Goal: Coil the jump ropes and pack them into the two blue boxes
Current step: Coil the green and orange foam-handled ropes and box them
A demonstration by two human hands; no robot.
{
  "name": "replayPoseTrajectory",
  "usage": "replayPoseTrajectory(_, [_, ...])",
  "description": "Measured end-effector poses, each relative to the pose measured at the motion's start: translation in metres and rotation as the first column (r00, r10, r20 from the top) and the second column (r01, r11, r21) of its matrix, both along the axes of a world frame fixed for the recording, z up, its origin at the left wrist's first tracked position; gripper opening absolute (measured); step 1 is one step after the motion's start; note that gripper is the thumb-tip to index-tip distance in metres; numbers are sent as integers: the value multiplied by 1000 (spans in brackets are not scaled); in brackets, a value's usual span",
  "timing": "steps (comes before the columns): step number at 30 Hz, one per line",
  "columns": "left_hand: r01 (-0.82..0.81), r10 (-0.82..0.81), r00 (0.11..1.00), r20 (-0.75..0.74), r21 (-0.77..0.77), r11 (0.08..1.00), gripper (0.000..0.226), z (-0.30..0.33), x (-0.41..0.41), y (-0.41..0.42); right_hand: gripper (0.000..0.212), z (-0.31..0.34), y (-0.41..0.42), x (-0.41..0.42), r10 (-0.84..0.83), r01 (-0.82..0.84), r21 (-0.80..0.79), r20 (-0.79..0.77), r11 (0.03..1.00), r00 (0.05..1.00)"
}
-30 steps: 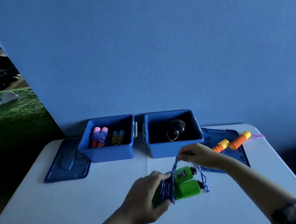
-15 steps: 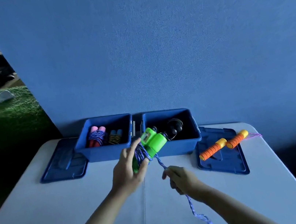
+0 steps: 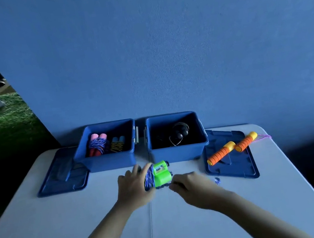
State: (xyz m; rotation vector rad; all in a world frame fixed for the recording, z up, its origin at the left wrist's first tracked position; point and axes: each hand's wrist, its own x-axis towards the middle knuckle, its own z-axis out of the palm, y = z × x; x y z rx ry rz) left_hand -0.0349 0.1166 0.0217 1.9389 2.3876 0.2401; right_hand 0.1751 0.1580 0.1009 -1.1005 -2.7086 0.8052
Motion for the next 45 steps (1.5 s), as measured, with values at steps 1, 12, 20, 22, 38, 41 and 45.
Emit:
replayPoseTrajectory(1, [52, -52, 999, -14, 16, 999, 71, -3, 6, -4, 27, 2, 6, 1, -6, 6, 4, -7, 1000, 1000])
replayPoseTrajectory(12, [418, -443, 883, 157, 169, 893, 71, 13, 42, -36, 26, -13, 65, 22, -71, 58, -241, -45, 969, 996])
replayPoseTrajectory(20, [110, -290, 809, 511, 354, 929, 70, 37, 48, -25, 26, -49, 50, 30, -350, 162, -703, -131, 692, 927])
replayPoseTrajectory(22, [-54, -148, 804, 576, 318, 946, 73, 34, 44, -21, 25, -49, 39, 27, -379, 81, -777, -211, 625, 901])
replayPoseTrajectory(38, [-303, 323, 921, 218, -121, 945, 68, 16, 46, 3, 18, -51, -5, 1, -146, 148, 4, -131, 989, 981])
replayPoseTrajectory(41, [-248, 269, 951, 151, -146, 958, 63, 15, 58, -3, 13, -44, -6, 3, -238, 232, -56, -258, 971, 936])
replayPoseTrajectory(45, [-140, 143, 989, 48, -67, 988, 64, 10, 72, -10, 11, -26, -2, 8, -372, 282, -312, -285, 907, 883])
